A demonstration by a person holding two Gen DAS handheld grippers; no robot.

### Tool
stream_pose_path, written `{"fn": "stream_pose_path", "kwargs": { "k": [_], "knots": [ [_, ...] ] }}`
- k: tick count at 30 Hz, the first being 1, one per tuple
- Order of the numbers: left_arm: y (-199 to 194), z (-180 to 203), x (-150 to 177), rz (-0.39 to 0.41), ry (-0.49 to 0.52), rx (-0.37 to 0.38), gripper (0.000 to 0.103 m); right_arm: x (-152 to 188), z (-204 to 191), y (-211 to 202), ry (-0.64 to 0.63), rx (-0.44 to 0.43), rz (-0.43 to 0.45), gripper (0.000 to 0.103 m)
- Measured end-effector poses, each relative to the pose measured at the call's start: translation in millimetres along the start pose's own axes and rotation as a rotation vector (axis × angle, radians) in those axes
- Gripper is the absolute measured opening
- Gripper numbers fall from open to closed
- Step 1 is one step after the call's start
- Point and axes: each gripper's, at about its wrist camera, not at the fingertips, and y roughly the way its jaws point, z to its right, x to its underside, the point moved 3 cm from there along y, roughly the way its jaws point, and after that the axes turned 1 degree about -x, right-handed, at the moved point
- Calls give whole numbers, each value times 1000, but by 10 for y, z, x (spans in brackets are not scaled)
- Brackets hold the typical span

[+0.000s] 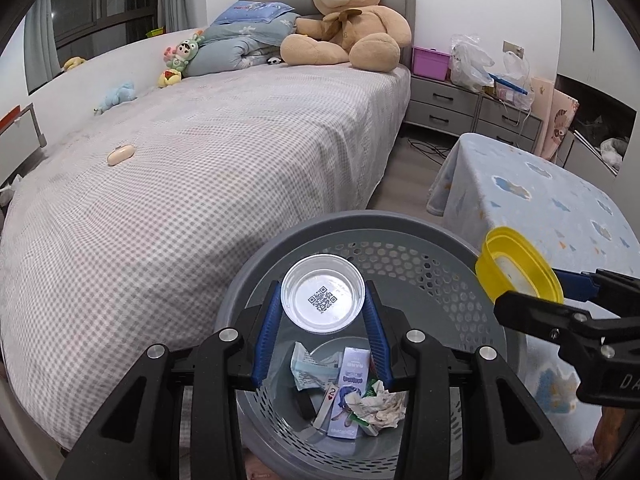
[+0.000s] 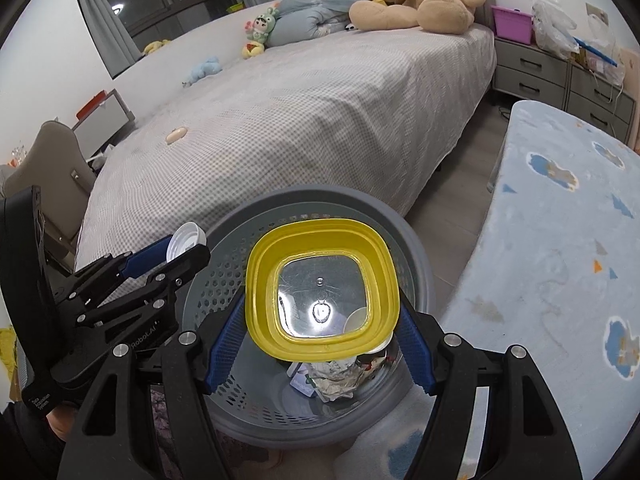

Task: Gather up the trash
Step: 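Open the left gripper to drop the cap while the right gripper drops the lid into the wastebasket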

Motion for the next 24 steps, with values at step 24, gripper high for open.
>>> {"fn": "stream_pose_path", "kwargs": {
  "k": [24],
  "knots": [
    [149, -79, -34, -34, -48, -30, 61, 9, -13, 47, -11, 19, -6, 76]
  ]
}}
